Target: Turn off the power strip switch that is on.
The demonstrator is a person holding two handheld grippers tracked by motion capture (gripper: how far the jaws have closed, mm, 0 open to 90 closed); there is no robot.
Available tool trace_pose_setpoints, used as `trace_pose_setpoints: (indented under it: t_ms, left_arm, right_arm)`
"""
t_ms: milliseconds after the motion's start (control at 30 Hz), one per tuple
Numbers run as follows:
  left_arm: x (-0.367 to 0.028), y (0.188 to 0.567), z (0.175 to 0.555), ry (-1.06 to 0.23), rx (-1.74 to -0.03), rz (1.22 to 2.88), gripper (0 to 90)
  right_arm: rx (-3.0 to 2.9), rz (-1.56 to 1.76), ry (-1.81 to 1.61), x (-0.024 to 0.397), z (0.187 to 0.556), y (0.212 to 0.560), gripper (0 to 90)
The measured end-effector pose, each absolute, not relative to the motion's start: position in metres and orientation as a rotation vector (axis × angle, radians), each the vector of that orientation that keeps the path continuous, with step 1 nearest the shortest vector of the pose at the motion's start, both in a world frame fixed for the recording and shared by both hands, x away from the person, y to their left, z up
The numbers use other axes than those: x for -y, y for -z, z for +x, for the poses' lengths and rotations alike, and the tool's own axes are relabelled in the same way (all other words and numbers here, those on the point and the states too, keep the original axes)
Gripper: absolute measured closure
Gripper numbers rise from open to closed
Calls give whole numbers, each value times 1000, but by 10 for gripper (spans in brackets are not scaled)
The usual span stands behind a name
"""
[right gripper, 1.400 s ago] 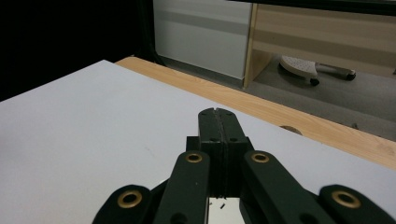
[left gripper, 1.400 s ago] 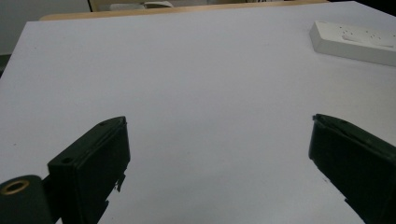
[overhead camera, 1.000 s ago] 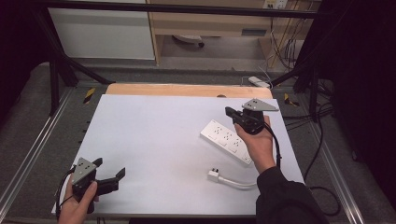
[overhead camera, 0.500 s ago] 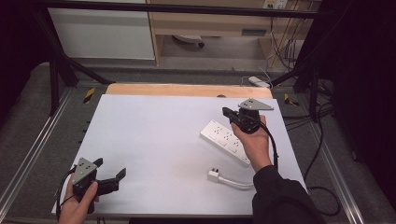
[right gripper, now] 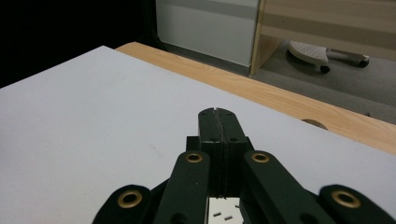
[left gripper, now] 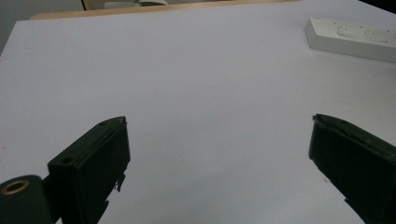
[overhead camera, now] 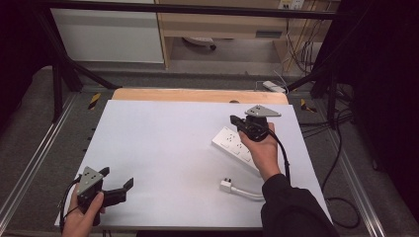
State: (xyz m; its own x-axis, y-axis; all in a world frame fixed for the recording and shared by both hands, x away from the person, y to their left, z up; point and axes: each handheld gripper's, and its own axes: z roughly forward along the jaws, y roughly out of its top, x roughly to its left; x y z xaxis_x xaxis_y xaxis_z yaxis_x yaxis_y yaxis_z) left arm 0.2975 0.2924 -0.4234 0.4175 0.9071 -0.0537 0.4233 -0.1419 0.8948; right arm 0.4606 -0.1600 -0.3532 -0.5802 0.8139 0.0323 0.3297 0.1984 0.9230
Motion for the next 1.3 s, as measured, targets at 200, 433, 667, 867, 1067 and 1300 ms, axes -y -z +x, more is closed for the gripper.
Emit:
trace_pose_setpoints:
  t_ms: [200, 433, 667, 867, 1067, 1300]
  left_arm:
    - [-292, 423, 297, -655, -1158, 1749, 52]
    - [-292, 423, 297, -665, -1150, 1762, 52]
    - [-291, 423, 298, -663, -1149, 1763, 52]
    - [-292, 423, 297, -663, -1149, 1762, 52]
    - [-291, 423, 298, -662, -1148, 1764, 52]
    - [-291, 423, 298, -661, -1147, 1763, 52]
  right_arm:
    - [-2028, 1066, -1348, 155, 463, 359, 900]
    - [-2042, 1064, -1330, 152, 464, 362, 900]
    - [-2065, 1065, -1310, 148, 466, 367, 900]
    - [-2087, 1065, -1292, 143, 468, 373, 900]
    - [-2103, 1062, -1269, 140, 470, 377, 900]
    - [-2128, 1062, -1244, 138, 471, 384, 900]
